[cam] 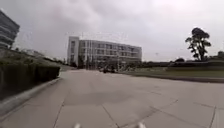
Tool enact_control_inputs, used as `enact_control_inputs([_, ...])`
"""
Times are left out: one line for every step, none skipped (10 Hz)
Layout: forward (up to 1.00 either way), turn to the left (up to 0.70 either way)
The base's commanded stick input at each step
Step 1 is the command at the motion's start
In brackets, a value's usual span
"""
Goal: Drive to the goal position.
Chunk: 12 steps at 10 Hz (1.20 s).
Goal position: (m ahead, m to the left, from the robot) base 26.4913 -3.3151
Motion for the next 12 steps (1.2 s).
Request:
enact_control_inputs([0.5, 0.25])
enact_control_inputs([0.5, 0.22])
enact_control_inputs([0.5, 0.05])
enact_control_inputs([0.5, 0.0])
enact_control_inputs([0.5, 0.0])
enact_control_inputs([0.5, 0.0])
enact_control_inputs([0.5, 0.0])
enact_control_inputs([0.5, 0.0])
enact_control_inputs([0.5, 0.0])
enact_control_inputs([0.5, 0.0])
enact_control_inputs([0.5, 0.0])
enact_control_inputs([0.5, 0.01])
